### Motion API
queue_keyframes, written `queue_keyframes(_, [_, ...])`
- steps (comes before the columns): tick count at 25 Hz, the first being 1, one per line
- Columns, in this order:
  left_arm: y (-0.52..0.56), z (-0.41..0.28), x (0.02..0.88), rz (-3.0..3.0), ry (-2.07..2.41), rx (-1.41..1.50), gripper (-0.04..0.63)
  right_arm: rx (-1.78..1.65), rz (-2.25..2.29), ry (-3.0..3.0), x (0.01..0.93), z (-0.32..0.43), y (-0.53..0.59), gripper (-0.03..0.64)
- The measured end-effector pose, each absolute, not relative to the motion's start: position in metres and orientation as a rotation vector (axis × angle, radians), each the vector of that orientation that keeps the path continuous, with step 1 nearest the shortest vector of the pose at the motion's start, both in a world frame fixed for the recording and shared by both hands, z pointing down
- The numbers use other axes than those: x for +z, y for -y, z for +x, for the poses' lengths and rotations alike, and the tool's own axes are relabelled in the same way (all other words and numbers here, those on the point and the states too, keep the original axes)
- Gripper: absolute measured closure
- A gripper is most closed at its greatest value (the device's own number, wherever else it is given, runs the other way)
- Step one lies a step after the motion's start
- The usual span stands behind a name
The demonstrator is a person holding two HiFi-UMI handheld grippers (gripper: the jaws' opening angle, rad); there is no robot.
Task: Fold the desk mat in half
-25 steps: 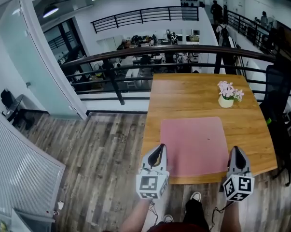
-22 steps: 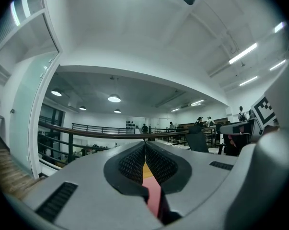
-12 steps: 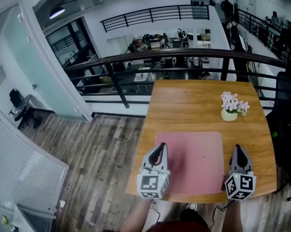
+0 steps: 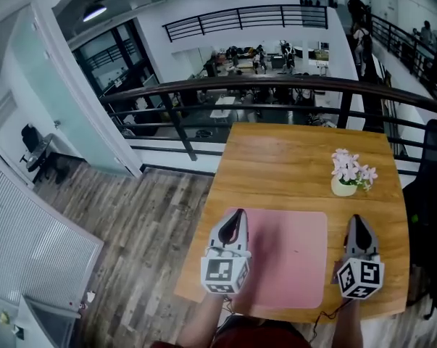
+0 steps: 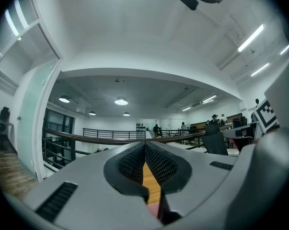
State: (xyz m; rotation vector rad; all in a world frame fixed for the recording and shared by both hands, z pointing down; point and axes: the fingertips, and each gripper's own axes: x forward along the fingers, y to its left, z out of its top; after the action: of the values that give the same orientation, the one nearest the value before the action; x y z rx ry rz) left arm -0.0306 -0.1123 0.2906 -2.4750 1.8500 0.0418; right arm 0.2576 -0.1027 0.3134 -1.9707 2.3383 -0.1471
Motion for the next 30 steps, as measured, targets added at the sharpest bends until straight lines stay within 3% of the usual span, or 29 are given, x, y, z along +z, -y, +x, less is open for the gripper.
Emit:
queue_keyframes(16, [0.129, -0.068, 0.306, -2.549, -1.785, -0.021, 0.575, -0.144, -1.999, -2.383, 0.325, 0.211, 0.115, 0.607])
queue_keyframes(30, [0.087, -0.106, 0.403, -2.657, -1.746, -0.365, 0.571, -0.308, -1.867, -2.676, 0.403, 0.159, 0.081, 0.585])
